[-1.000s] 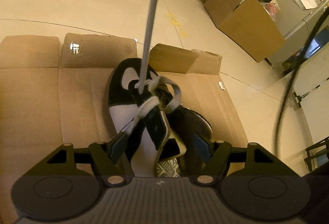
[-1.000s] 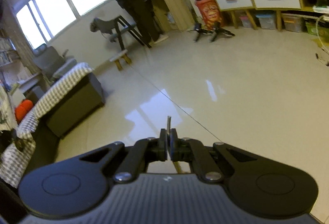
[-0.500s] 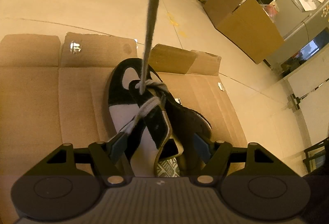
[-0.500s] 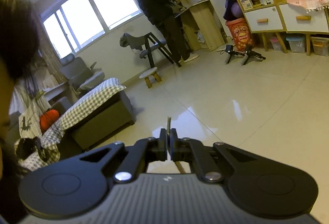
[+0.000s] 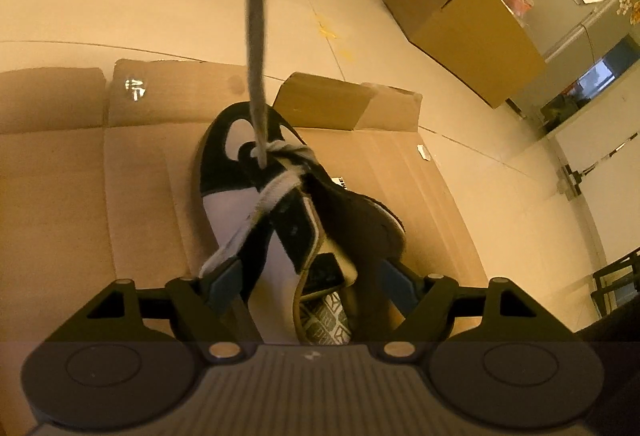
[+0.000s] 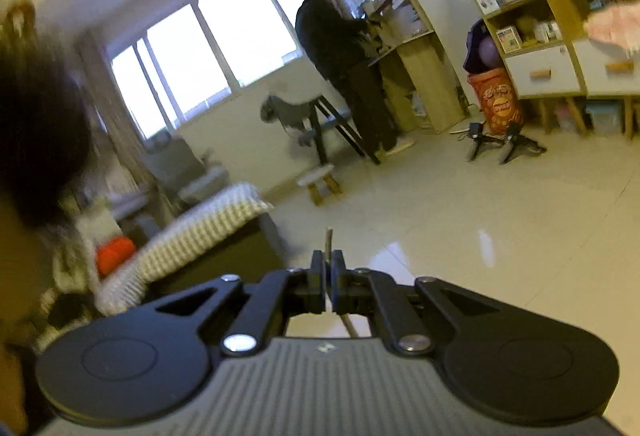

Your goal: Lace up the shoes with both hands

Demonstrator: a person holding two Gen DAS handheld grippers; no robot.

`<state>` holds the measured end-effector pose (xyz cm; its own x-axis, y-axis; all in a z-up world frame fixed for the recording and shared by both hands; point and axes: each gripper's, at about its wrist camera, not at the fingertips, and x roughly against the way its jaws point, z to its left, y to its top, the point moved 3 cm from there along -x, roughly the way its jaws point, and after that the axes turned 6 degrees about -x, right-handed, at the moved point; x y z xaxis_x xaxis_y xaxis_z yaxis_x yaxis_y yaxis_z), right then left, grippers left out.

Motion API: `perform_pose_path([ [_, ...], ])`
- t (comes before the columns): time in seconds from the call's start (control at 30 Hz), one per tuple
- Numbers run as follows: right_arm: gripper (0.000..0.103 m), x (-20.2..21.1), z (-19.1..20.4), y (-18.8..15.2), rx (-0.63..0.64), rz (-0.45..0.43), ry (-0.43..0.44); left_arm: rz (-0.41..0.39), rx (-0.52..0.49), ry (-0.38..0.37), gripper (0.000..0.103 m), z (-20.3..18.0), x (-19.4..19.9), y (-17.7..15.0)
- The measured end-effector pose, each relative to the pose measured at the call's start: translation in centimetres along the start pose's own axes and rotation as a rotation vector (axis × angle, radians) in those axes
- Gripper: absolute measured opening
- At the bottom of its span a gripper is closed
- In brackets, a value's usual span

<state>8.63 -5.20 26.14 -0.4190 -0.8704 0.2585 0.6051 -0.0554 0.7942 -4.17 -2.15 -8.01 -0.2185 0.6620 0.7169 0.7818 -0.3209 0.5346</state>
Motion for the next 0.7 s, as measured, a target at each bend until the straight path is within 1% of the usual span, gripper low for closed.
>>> perform_pose_path([
  [0.03, 0.003, -0.4, -0.2, -0.1, -0.008, 0.015, -0.005, 0.0, 0.005, -0.002, 0.077, 0.1, 0.0, 0.0],
  [0.1, 0.003, -1.1, -0.2, -0.4, -0.022, 0.03, 0.013, 0.002, 0.014, -0.007, 0.077, 0.2, 0.1, 0.0],
  [0.17, 0.005, -2.0, -0.5, -0.6, -0.025, 0.053, 0.0, 0.01, 0.029, -0.016, 0.077, 0.3, 0.3, 0.0],
  [0.2, 0.008, -2.5, -0.6, -0.7, -0.026, 0.065, -0.007, 0.013, 0.034, -0.02, 0.078, 0.4, 0.4, 0.0],
  [0.23, 0.008, -2.8, -0.7, -0.9, -0.028, 0.081, -0.02, 0.014, 0.037, -0.022, 0.078, 0.4, 0.6, -0.1],
  [0.27, 0.013, -3.1, -0.9, -1.2, -0.029, 0.096, -0.033, 0.015, 0.036, -0.022, 0.079, 0.4, 0.8, -0.1],
  [0.3, 0.023, -3.4, -1.1, -1.5, -0.031, 0.112, -0.046, 0.017, 0.033, -0.021, 0.08, 0.4, 1.0, -0.2],
  [0.33, 0.028, -3.6, -1.2, -1.8, -0.028, 0.125, -0.056, 0.022, 0.026, -0.019, 0.081, 0.3, 1.1, -0.2],
  [0.37, 0.036, -3.5, -1.3, -2.1, -0.024, 0.127, -0.064, 0.032, 0.016, -0.012, 0.082, 0.3, 1.2, -0.4],
  [0.4, 0.048, -3.5, -1.3, -2.4, -0.02, 0.13, -0.072, 0.042, 0.005, 0.001, 0.082, 0.3, 1.3, -0.5],
  [0.43, 0.055, -3.4, -1.7, -3.0, -0.016, 0.133, -0.101, 0.052, -0.006, 0.015, 0.083, 0.2, 1.4, -0.7],
  [0.5, 0.094, -3.3, -2.2, -3.5, -0.021, 0.135, -0.138, 0.061, -0.021, 0.034, 0.084, 0.2, 1.6, -0.9],
  [0.53, 0.102, -3.2, -2.4, -3.7, -0.025, 0.135, -0.158, 0.063, -0.03, 0.043, 0.084, 0.3, 1.9, -1.1],
  [0.67, 0.103, -2.2, -3.6, -4.9, -0.021, 0.132, -0.221, 0.055, -0.047, 0.069, 0.088, 1.4, 3.4, -1.8],
  [0.7, 0.103, -1.7, -4.0, -5.6, -0.015, 0.141, -0.249, 0.056, -0.049, 0.074, 0.088, 1.6, 3.7, -2.0],
])
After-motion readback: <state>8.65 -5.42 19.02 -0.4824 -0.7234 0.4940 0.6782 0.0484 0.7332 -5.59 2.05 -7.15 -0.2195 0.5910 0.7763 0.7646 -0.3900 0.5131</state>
